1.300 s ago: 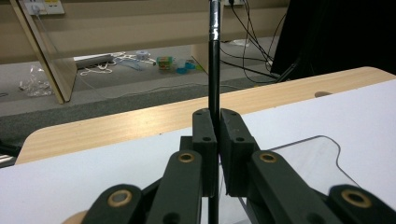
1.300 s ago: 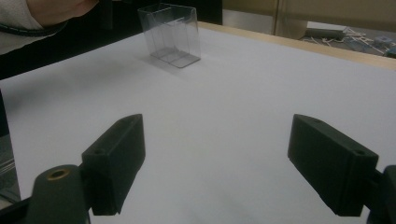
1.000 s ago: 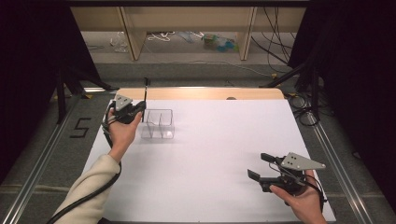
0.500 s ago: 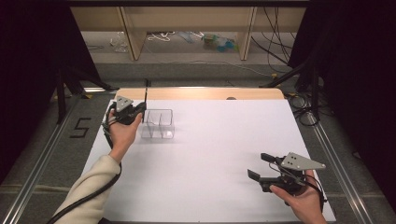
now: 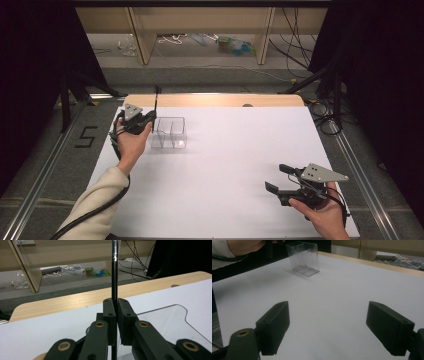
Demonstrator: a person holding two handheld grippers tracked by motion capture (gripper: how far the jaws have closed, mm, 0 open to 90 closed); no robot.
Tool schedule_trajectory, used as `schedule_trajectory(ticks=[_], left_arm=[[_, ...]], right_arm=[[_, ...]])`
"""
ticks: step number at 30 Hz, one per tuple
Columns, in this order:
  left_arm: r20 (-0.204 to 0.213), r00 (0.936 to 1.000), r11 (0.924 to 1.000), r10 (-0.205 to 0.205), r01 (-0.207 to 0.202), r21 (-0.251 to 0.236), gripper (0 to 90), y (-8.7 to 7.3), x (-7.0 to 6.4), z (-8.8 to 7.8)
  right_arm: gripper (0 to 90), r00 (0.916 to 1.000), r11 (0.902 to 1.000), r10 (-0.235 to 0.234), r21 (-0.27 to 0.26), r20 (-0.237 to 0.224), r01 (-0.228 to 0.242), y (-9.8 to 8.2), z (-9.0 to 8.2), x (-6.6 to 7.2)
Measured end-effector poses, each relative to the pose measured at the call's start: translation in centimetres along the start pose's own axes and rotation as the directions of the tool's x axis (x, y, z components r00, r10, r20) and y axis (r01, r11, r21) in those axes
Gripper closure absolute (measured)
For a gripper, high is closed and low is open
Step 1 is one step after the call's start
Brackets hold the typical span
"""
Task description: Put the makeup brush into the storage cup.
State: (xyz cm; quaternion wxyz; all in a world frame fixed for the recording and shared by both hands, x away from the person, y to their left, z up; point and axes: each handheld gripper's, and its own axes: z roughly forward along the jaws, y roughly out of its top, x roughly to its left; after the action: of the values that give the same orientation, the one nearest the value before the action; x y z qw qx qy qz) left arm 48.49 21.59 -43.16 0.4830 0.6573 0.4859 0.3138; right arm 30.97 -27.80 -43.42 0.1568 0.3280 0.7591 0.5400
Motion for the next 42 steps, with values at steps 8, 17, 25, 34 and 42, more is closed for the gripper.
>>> schedule_trajectory(ticks=[8,17,25,34,42], left_arm=[[-0.004,1.0000,1.0000,-0.003,0.003,0.005,85.2,-0.19,0.07,-0.05],[-0.005,1.0000,1.0000,0.000,0.000,0.005,85.2,-0.35,0.14,-0.06],[-0.007,1.0000,1.0000,0.001,-0.001,0.006,85.2,-0.43,0.12,-0.10],[-0.009,1.0000,1.0000,0.001,-0.001,0.008,85.2,-0.58,0.12,-0.08],[-0.008,0.9999,0.9999,0.006,-0.006,0.013,85.2,-0.72,0.09,-0.03]], right_arm=[[20.0,1.0000,1.0000,0.000,-0.001,-0.002,0.000,0.00,0.00,0.01],[20.1,1.0000,1.0000,-0.001,0.000,0.000,0.001,0.00,-0.01,0.00],[20.1,1.0000,1.0000,-0.001,0.001,-0.001,0.001,-0.01,-0.01,0.00],[20.1,1.0000,1.0000,0.001,0.002,-0.002,-0.001,-0.01,-0.01,0.01],[20.0,1.0000,1.0000,0.000,0.002,-0.004,0.000,-0.01,0.00,0.02]])
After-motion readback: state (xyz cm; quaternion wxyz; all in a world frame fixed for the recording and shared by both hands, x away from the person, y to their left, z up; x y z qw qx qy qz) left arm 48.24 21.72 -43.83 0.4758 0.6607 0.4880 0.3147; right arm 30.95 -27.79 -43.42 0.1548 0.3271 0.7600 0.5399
